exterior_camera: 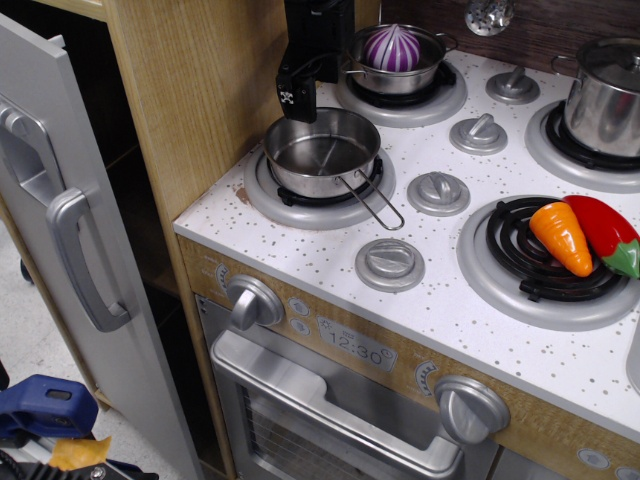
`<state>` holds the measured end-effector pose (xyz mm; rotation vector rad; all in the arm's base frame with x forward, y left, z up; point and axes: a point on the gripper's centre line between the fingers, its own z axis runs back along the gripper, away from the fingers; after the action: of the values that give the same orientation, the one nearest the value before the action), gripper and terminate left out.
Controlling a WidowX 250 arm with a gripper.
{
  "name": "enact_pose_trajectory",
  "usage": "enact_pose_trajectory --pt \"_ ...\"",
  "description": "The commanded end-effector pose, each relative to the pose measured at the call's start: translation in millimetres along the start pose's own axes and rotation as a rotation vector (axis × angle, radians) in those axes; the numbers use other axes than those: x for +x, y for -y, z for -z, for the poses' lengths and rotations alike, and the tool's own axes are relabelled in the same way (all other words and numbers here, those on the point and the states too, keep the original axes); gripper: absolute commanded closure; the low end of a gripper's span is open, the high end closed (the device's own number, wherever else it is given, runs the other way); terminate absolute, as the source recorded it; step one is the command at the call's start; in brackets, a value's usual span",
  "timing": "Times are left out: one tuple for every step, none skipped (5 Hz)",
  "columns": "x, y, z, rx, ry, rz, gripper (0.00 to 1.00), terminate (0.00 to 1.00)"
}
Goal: Pick up pan from stove
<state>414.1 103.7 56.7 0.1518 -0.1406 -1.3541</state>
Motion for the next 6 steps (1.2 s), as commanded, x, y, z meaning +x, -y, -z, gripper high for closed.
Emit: enact_pose_trajectory --pt "0.0 0.0 0.0 0.000 0.000 0.000 0.00 0.00" --pt "1.2 -3.0 5.8 -0.002 0.014 -0.003 0.00 0.00" --pt "-1.1 -6.1 9.0 -0.010 0.021 0.003 0.00 0.00" --pt "-1.0 -7.1 12.1 0.001 -0.001 0.012 1.00 0.00" --pt "-2.4 -9.5 12.7 -0.004 0.006 0.016 1.00 0.00" --pt "-2.1 -9.1 11.0 0.001 -0.002 0.015 1.00 0.00"
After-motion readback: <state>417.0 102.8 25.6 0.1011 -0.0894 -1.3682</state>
